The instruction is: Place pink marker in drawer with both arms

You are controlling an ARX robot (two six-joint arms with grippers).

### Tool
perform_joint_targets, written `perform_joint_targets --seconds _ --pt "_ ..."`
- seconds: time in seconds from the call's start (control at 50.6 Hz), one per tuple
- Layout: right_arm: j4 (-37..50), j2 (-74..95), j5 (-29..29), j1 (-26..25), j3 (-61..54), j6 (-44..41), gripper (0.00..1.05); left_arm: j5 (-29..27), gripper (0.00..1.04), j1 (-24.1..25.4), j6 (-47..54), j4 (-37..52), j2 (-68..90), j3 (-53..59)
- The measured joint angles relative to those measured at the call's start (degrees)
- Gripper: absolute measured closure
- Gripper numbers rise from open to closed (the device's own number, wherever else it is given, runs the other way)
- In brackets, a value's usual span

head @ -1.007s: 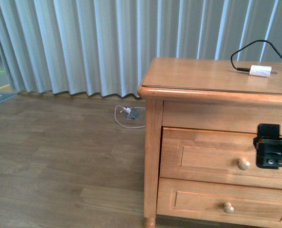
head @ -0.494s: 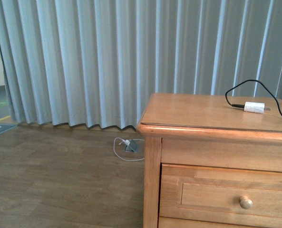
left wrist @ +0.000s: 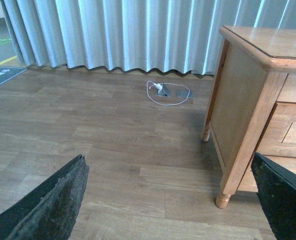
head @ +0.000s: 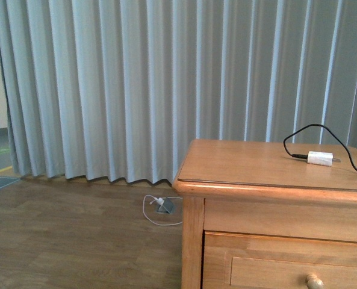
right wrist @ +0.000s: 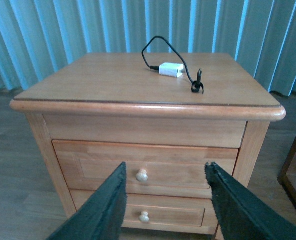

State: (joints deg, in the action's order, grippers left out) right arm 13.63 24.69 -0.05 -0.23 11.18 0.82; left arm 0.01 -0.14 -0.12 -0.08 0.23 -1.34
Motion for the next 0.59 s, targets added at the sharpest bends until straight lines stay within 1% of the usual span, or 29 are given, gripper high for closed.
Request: perform_joint_targets --seconds 0.217,0.257,0.277,0.593 --pt "-0.1 -4.0 0.0 0.0 -4.1 -0.4 0.97 0.0 0.06 0.0 0.0 0.0 0.0 0.0" --pt "-0.2 -4.5 0.0 0.0 -4.5 -0.5 1.02 0.0 0.06 0.0 0.0 0.0 0.0 0.0" --pt "-0.3 -4.9 0.0 0.0 -4.7 -0.7 1.04 0.0 0.06 0.0 0.0 0.0 0.0 0.0" --pt "-2.7 -10.6 0.0 0.0 -7.9 -0.6 1.03 0.0 0.06 0.0 0.0 0.0 0.0 0.0"
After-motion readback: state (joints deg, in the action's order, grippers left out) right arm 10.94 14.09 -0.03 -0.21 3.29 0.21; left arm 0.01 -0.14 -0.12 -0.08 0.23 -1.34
